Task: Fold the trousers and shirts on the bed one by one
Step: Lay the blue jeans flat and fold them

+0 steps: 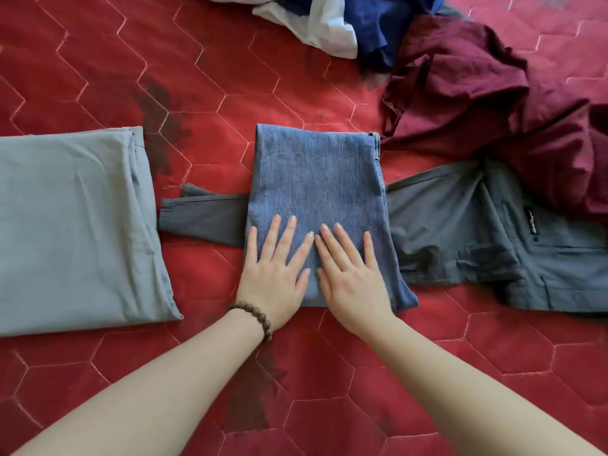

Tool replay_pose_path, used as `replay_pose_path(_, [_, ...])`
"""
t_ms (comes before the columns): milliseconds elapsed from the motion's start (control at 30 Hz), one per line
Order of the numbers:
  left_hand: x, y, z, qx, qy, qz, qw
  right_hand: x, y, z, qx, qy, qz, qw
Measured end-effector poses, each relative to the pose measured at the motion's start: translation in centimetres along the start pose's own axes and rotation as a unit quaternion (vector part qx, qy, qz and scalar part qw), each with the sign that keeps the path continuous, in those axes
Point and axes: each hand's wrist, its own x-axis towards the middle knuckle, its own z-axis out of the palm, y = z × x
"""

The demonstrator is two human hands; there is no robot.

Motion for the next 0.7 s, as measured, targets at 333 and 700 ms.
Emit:
replay_pose_path(333, [-0.8, -0.6, -0.4, -0.177, 0.045, -0.173, 0.968, 0.2, 3.3, -0.3, 0.075, 0.048, 0.149, 0.985])
replay_pose_path(700, [2.3, -3.7, -4.6, -0.518, -0.019, -0.264, 0.813, 3.8, 6.2, -4.3, 0.351, -0.112, 0.263, 0.892])
